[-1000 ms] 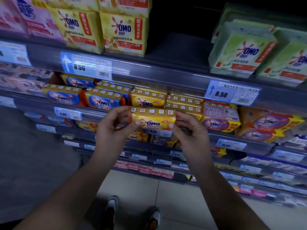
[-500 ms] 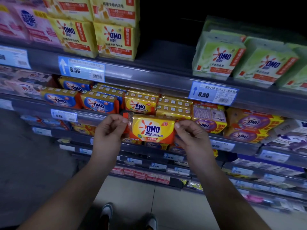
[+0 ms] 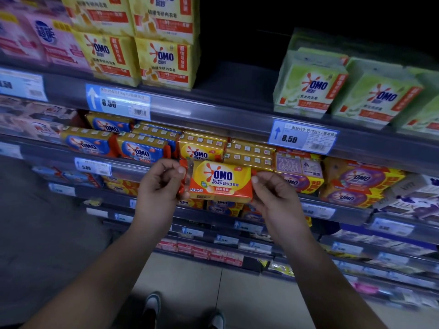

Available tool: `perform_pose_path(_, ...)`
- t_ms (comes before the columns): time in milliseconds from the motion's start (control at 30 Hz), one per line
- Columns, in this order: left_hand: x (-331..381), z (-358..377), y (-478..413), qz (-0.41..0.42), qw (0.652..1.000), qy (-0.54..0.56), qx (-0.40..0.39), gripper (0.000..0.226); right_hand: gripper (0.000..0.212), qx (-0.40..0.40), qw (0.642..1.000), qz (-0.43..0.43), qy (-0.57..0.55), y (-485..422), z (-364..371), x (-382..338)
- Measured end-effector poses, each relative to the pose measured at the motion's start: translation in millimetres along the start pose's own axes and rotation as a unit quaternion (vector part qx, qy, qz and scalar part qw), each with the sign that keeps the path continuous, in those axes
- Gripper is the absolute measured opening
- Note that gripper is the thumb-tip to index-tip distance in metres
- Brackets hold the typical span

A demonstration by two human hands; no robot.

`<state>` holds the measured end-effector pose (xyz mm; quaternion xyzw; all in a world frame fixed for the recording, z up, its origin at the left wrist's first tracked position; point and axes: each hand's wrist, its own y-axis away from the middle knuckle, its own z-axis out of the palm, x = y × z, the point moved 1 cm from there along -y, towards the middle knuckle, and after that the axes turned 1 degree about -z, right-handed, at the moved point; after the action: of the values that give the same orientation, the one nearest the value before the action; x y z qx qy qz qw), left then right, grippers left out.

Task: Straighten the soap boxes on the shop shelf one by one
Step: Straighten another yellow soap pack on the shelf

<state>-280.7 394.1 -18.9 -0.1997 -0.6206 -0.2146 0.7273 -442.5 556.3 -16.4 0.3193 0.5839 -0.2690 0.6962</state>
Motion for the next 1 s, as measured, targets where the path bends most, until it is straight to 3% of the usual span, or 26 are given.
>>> perform_pose_path(67,2.1,-2.4,-2.8,0.006,1.000,-0.008,0.000,0.020,0.024,-0.020,0.999,0.005,-0.028,-1.4,0.3,-1.1)
perform_pose_path(200,7.2,-15.7,-8.2,0.048,0.996,-0.074,0.001,0.013,0.014,-0.017,0.996,0.031,-0.087,-7.0,-3.3,-7.9)
perform_pose_path(367,3.9,-21.0,-15.0,-0.023,0.999,-0.040,0.005,0.027,0.014,0.005,0.990,0.076,-0.118,-10.2,3.7,-7.9)
perform_pose_path(467,1.1,-24.1,-16.0,-0.061,0.997,-0.025,-0.025,0.009,0.021,0.006,0.998,0.033,-0.051,-10.2,11.9,-7.6)
perform_pose_path(567,1.8,-29.4,-14.8,-0.021,0.998,-0.039,-0.047,0.026,0.032,-0.009,0.998,-0.048,0.032,-8.5,20.4,-8.6)
perform_pose_path(667,3.5,-32.4,-14.2,0.024,0.997,-0.052,-0.043,0.025,0.036,-0.018,0.991,-0.105,0.088,-5.8,25.3,-6.6)
perform_pose_path(833,1.9,-36.3,-14.6,0.028,0.998,-0.040,-0.029,0.022,0.029,-0.003,0.990,-0.123,0.068,-4.3,35.5,-1.1)
perform_pose_path(1000,-5.0,-42.8,-20.4,0.025,0.999,-0.022,0.026,0.022,0.037,-0.005,0.993,-0.111,0.036,-5.4,53.3,0.7)
